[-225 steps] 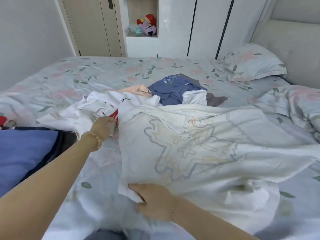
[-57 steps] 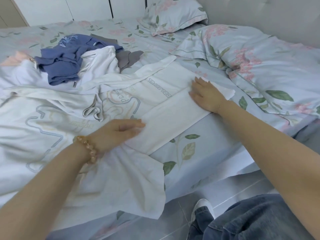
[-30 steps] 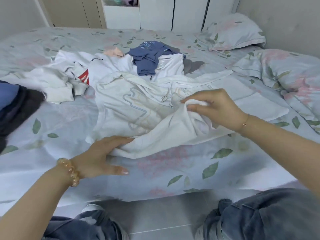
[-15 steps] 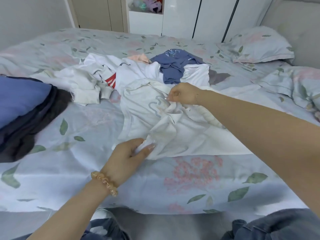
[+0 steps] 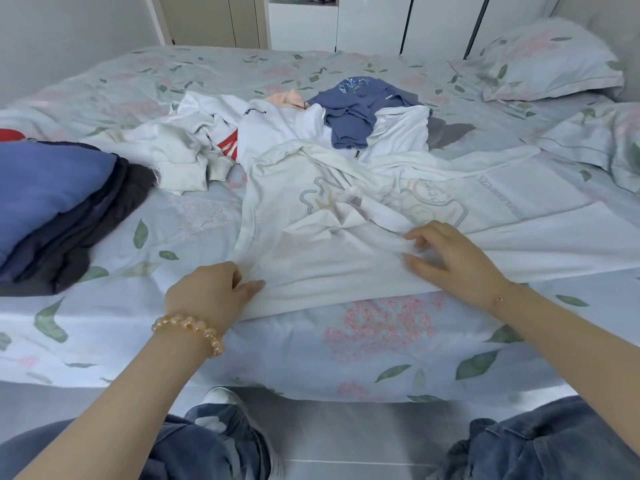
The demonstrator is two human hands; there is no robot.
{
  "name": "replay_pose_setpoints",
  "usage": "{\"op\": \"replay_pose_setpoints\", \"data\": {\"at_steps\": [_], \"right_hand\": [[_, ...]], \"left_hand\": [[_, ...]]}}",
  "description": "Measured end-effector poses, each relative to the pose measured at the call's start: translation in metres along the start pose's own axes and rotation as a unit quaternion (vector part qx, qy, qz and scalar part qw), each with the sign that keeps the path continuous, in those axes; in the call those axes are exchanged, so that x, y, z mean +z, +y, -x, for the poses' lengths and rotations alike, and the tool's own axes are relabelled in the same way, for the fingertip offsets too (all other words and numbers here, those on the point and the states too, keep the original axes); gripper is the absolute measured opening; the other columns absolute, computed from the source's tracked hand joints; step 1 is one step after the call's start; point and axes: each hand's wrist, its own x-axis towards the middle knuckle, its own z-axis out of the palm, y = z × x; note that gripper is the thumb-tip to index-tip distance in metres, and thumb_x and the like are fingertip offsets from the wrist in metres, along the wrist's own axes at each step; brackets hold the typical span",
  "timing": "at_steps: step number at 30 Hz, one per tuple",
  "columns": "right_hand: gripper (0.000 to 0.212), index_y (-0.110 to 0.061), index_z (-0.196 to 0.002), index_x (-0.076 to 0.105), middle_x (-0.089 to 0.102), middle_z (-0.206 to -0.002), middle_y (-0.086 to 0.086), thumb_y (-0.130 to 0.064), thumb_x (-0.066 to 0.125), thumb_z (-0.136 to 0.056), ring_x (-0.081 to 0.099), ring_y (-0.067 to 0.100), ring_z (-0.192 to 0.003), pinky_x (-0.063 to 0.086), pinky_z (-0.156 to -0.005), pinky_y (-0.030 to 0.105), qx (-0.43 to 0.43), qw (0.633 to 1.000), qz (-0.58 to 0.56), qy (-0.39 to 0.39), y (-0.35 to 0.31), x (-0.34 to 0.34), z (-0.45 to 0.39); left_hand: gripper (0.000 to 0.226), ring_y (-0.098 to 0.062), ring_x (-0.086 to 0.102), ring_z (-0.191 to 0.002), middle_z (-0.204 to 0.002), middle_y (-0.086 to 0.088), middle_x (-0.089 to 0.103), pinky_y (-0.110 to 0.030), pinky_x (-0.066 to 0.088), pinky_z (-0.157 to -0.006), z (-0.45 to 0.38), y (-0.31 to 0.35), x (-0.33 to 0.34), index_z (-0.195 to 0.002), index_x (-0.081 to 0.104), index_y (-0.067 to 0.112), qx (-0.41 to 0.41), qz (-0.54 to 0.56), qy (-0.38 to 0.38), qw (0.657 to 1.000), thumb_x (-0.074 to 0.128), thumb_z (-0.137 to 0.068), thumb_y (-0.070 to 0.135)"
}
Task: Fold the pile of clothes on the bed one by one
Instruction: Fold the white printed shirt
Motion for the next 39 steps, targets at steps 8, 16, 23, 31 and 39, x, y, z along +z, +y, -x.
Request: {"op": "replay_pose_setpoints", "data": {"at_steps": [8,16,23,31,39], "right_hand": [[0.045,-0.022,-0.113,0.069,0.057,-0.106,-0.002,-0.05,0.064,-0.079,0.053,0.015,-0.096,0.039,-0.083,0.033,-0.17,0.983,0.07,0.003,-0.001,-0.009,0.017],[0.035,-0.012,-0.112,0.069,0.064,-0.08,-0.001,-0.024,0.044,-0.091,0.062,0.022,-0.065,0.049,-0.05,0.03,-0.218,0.966,0.139,-0.02,-0.008,0.012,0.022],[0.032,-0.009,-0.107,0.073,0.068,-0.083,-0.002,-0.016,0.051,-0.084,0.061,0.018,-0.064,0.045,-0.049,0.023,-0.292,0.946,0.131,0.045,-0.068,0.045,0.008],[0.033,-0.016,-0.109,0.071,0.057,-0.075,-0.006,-0.023,0.047,-0.087,0.054,0.016,-0.062,0.036,-0.049,0.022,-0.241,0.967,0.08,-0.007,-0.093,0.05,0.006],[0.023,-0.021,-0.11,0.069,0.063,-0.096,-0.01,-0.027,0.058,-0.092,0.06,0.012,-0.088,0.051,-0.072,0.03,-0.031,1.0,0.002,0.002,-0.015,-0.024,0.058]], "left_hand": [[0.06,-0.028,0.056,-0.078,-0.103,-0.009,0.051,-0.034,0.044,-0.066,0.016,0.004,0.007,-0.113,0.04,0.01,-0.044,-0.022,0.048,0.998,0.054,-0.084,0.061],[0.027,-0.027,0.061,-0.067,-0.085,-0.01,0.059,-0.037,0.051,-0.067,0.014,0.001,-0.004,-0.112,0.054,0.019,-0.008,0.24,0.01,0.971,0.064,-0.09,0.031],[0.019,-0.028,0.057,-0.087,-0.104,-0.011,0.063,-0.034,0.045,-0.08,-0.012,-0.063,-0.027,-0.094,0.065,0.02,-0.089,0.217,0.04,0.971,0.075,-0.081,0.029],[0.039,-0.035,0.043,-0.114,-0.13,-0.015,0.041,-0.045,0.04,-0.091,-0.003,-0.049,-0.007,-0.123,0.051,0.014,-0.101,-0.077,0.079,0.989,0.064,-0.087,0.022],[0.04,-0.031,0.051,-0.117,-0.127,-0.004,0.054,-0.044,0.042,-0.089,0.036,0.098,0.024,-0.117,0.061,0.017,0.265,-0.013,0.109,0.958,0.069,-0.078,0.018]]}}
